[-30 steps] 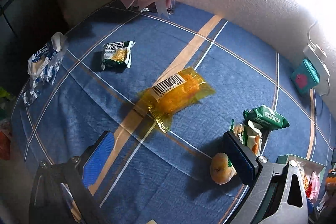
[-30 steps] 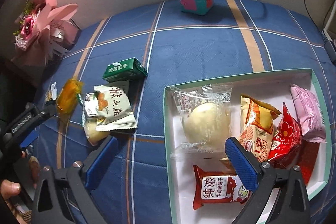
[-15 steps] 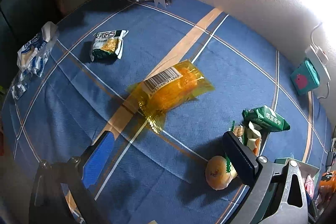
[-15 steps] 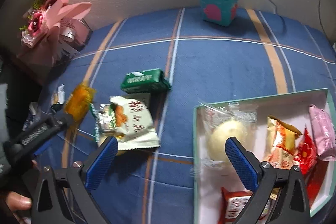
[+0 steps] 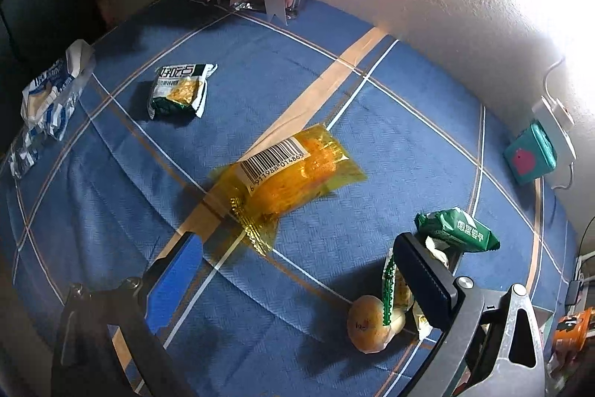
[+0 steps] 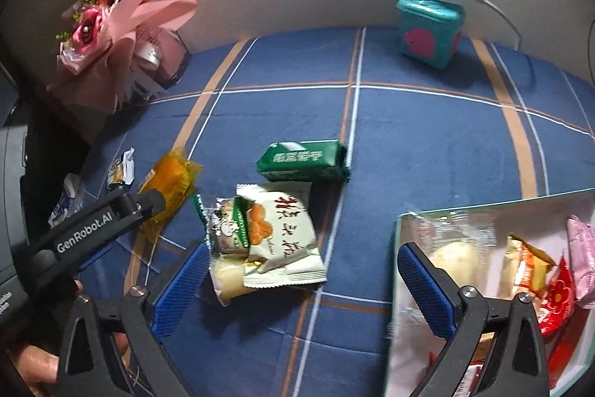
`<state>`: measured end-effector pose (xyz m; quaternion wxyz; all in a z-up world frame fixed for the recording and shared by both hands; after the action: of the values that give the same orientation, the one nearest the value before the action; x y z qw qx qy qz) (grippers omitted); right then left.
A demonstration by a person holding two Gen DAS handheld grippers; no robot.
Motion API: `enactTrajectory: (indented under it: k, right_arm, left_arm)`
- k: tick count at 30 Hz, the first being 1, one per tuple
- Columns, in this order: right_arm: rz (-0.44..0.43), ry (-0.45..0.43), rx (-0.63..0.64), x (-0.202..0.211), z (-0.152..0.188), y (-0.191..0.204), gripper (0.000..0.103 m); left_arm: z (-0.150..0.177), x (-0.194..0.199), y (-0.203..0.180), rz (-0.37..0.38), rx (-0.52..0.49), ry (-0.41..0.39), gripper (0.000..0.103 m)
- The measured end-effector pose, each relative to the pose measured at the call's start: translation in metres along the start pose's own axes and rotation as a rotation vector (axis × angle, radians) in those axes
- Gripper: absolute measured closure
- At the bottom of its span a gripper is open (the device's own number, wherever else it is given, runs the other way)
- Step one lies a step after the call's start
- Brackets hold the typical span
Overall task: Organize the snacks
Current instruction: 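Grasp the white cookie packet with the right tool while the left tool grasps the green-edged round biscuit packet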
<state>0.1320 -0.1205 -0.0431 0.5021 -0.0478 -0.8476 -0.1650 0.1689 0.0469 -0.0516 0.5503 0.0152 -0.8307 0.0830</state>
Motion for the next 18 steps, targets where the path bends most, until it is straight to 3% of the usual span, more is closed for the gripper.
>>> enactTrajectory:
  k: [3,12,16,18]
  right_arm:
    - [-0.017,0.009,0.005,-0.008,0.000,0.005,0.013]
    - [-0.062,0.039,-0.021,-0.034,-0.002,0.004,0.024]
    - [-0.078,0.046,-0.034,-0.043,-0.003,0.003,0.030]
    - [-0.081,0.046,-0.041,-0.047,-0.003,0.002,0.032]
  left_arm:
    - [0.000,-0.004,0.000,0.026,0.008,0.019,0.001]
    - [0.004,-0.013,-0.020,0.166,0.005,0.061,0.002]
    - [0.007,-0.017,-0.029,0.204,-0.011,0.072,0.024]
    - [0.010,-0.021,-0.033,0.235,-0.014,0.085,0.030]
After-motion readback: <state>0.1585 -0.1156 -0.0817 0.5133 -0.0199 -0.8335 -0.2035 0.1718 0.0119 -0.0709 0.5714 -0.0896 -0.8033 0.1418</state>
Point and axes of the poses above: each gripper's, at about its wrist camera, not at the fingertips, and x roughly against the way its jaws point, y to its left, z to its underside, the point moved 3 cm from there along -x, roughly the way its jaws point, and after that the axes turned 3 degrees about -x, right-handed, at the moved point
